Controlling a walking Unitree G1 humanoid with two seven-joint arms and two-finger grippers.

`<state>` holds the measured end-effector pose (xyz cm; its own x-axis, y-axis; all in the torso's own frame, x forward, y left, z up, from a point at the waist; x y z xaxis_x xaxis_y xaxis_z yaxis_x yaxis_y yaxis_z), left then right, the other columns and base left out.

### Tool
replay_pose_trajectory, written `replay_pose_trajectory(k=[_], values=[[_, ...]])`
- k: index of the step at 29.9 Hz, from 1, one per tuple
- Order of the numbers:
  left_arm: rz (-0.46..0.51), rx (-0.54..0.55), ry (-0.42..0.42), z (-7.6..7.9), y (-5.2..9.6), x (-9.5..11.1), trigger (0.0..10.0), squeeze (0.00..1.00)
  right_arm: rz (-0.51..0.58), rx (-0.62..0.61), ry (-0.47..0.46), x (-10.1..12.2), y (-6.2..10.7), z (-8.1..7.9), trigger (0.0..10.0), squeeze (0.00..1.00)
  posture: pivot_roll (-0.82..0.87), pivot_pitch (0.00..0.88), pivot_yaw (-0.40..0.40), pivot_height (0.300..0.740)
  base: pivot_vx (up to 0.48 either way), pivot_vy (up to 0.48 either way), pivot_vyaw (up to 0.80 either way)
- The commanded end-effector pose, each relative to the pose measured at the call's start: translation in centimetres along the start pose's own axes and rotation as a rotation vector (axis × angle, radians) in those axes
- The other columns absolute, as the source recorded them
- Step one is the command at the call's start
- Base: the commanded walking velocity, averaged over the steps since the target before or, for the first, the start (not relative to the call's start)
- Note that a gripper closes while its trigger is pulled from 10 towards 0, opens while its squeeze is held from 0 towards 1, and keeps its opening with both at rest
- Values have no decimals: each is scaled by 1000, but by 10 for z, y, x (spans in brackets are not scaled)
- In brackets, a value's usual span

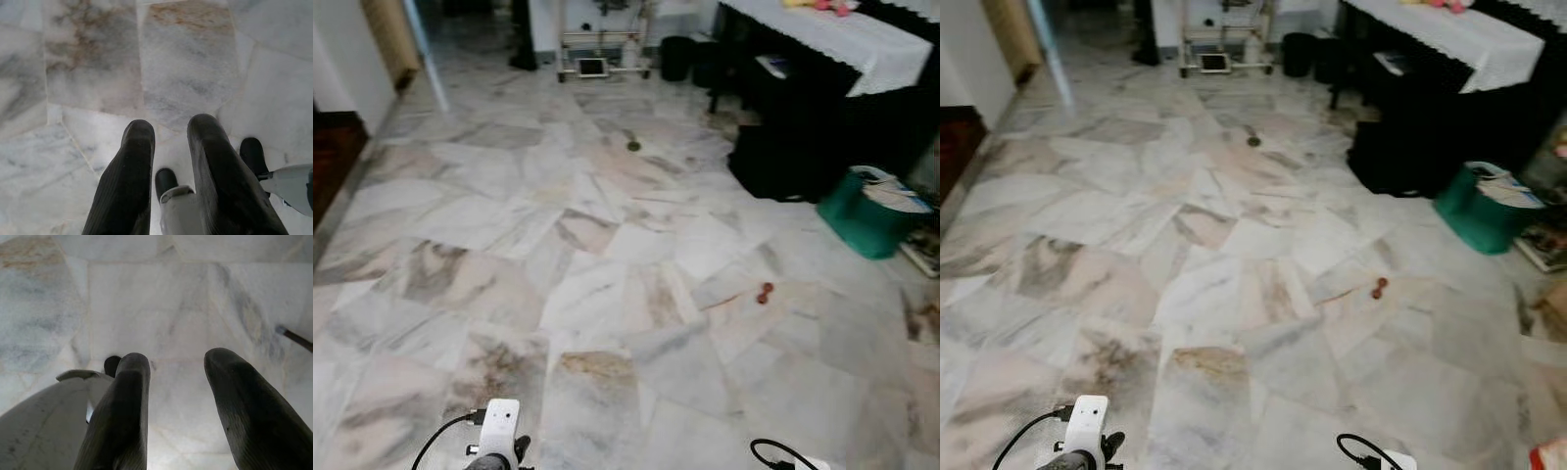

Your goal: Setting the table

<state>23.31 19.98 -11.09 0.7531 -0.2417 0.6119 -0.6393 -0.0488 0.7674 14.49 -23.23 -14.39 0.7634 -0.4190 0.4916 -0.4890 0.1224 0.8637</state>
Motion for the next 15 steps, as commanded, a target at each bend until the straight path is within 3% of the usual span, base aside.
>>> replay_pose_trajectory(k=[1, 15], values=[[6, -7, -5, 4, -1, 3, 10000, 0, -4, -5, 7, 0, 0, 2, 10000, 0, 67, 0, -27, 724, 0, 0, -781], [12, -11, -9, 6, -1, 7, 10000, 0, -5, -13, 14, 0, 0, 3, 10000, 0, 65, 0, -31, 724, 0, 0, -779]])
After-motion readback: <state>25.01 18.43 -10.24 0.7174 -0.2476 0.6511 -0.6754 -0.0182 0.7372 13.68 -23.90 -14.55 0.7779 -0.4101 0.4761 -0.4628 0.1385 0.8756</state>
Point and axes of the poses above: a point about 5 cm out from each wrist's last joint towards the gripper, its own y axis pointing back from the gripper into the wrist, its own x axis along the axis of the wrist's last joint, z = x × y, the point moved 5 cm from there along -y, pointing out of the wrist towards the gripper, and after that the axes turned 11 degrees about -y, right-handed, at the moved point
